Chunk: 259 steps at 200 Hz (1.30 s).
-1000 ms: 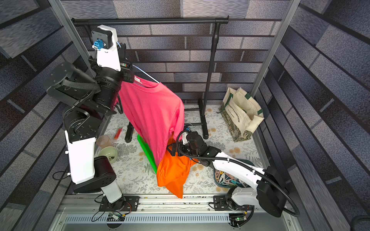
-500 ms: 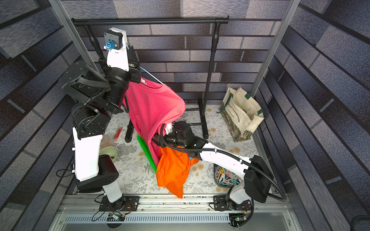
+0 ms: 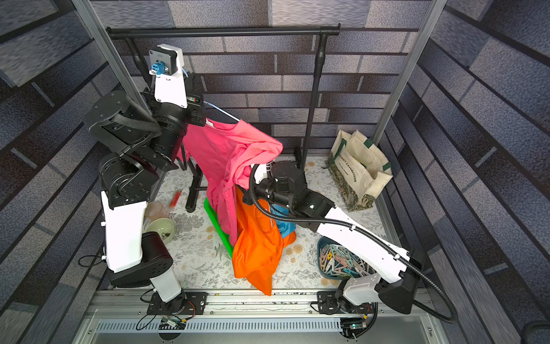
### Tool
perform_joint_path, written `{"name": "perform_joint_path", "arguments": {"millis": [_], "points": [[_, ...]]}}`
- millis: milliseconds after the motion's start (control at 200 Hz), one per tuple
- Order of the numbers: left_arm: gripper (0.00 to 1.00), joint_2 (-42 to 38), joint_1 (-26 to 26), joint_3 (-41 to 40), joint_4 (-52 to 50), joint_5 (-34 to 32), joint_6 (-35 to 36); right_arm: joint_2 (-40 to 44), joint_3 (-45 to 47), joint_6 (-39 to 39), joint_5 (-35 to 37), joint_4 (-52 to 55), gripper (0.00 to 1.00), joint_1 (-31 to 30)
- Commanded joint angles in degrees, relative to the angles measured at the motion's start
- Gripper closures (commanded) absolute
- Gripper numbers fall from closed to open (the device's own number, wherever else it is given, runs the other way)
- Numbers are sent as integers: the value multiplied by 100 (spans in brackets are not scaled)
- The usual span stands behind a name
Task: Use clothespins to secure the t-shirt on both sides of the hanger
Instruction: Pick up the hanger from the basket.
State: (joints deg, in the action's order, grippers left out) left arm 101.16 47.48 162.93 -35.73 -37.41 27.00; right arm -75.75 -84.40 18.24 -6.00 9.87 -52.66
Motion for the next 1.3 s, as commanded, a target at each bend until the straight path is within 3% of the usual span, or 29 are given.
{"name": "perform_joint_path", "arguments": {"millis": [0, 401, 681, 817, 912, 1002, 1087, 1107, 1192, 1293], "points": [[100, -243, -55, -7, 73, 102, -142, 234, -411, -315, 419, 497, 100, 308], [100, -386, -36, -89, 15, 120, -225, -216, -1131, 489, -27, 1516, 100, 962], [100, -389, 10, -416, -151, 51, -332, -573, -259, 1361, -836, 1248, 100, 1289], [100, -464, -40, -1025, -390, 78, -722, -495, 303, 1479, -818, 1082, 100, 1377], [100, -687, -46, -2059, -128, 180, -953, -340, 765, 1484, -677, 1051, 100, 1442], [100, -1086, -40, -3338, 528, 378, -1202, -132, 1310, 1408, -284, 1155, 80, 1478], [100, -1534, -47, -4530, 1250, 522, -1444, 85, 1877, 1310, 67, 1320, 37, 1496], [100, -1639, -46, -4767, 1386, 524, -1498, 131, 1985, 1298, 134, 1372, 31, 1496], [100, -1953, -126, -5591, 1745, 549, -1801, 323, 2516, 1199, 424, 1667, 17, 1505], [100, -2194, -256, -6244, 1850, 594, -2268, 584, 2883, 1026, 748, 2136, 12, 1505]]}}
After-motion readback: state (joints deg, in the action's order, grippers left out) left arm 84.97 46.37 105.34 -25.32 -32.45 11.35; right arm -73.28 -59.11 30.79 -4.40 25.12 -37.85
